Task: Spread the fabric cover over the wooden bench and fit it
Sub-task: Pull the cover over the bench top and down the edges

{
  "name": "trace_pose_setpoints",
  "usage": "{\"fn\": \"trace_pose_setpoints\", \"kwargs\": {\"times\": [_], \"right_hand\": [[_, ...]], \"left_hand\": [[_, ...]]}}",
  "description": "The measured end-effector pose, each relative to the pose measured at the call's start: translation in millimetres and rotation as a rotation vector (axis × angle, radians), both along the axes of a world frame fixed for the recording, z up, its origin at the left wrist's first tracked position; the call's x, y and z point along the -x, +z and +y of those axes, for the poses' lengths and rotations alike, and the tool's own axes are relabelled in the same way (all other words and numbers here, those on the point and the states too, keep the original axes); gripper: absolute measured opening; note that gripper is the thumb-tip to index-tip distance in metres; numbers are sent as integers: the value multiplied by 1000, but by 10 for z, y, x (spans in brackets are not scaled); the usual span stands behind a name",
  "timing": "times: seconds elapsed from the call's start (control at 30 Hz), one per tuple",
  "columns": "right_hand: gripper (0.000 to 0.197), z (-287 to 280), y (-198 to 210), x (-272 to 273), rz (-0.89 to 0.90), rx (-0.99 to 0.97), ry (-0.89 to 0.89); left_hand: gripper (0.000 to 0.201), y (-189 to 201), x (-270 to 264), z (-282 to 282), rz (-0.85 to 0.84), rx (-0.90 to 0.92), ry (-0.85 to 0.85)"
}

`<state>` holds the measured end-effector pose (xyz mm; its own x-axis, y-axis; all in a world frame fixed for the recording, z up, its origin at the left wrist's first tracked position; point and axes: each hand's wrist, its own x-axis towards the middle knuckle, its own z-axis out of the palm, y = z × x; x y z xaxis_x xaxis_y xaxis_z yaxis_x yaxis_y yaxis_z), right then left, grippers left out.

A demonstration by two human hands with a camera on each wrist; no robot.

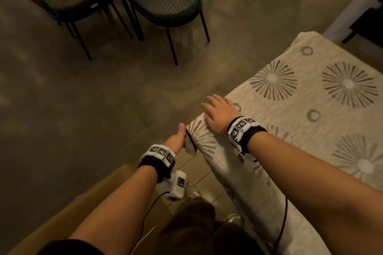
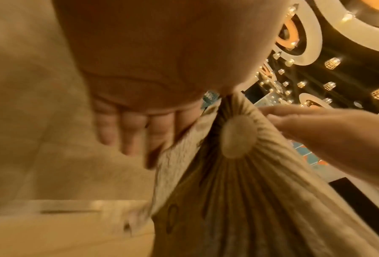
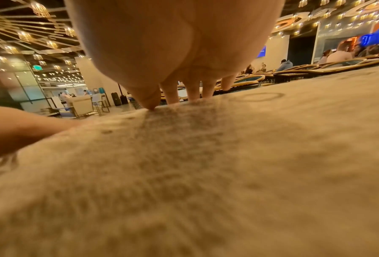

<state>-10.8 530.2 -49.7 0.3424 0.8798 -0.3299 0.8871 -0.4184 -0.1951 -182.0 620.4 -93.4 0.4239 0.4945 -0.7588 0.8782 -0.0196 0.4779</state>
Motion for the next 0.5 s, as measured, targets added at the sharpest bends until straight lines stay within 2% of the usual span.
{"fn": "trace_pose_setpoints", "kwargs": {"times": [0.07,0.13,0.17,0.2,0.23,0.33,0.4,0.5], "right_hand": [[55,-129,3,-53,4,-2,-30],[56,-255,9,-89,-4,-29,-60],[56,-323,21,-97,-8,-45,-76],[57,-393,36,-103,-11,-58,-95],[57,-459,52,-110,-11,-65,-114],[57,-683,114,-126,13,-42,-155],[56,-851,142,-139,30,-25,-190],[57,-1135,118,-100,47,-14,-294]], "left_hand": [[81,67,-25,108,29,-229,-128],[64,230,-48,106,-222,-514,-171],[57,319,-66,44,-367,-593,-222],[54,393,-98,-41,-479,-606,-326],[56,427,-131,-119,-520,-583,-470],[72,414,-195,-319,-401,-649,-831],[76,415,-263,-424,-364,-733,-869],[72,487,-404,-725,-390,-747,-877]]}}
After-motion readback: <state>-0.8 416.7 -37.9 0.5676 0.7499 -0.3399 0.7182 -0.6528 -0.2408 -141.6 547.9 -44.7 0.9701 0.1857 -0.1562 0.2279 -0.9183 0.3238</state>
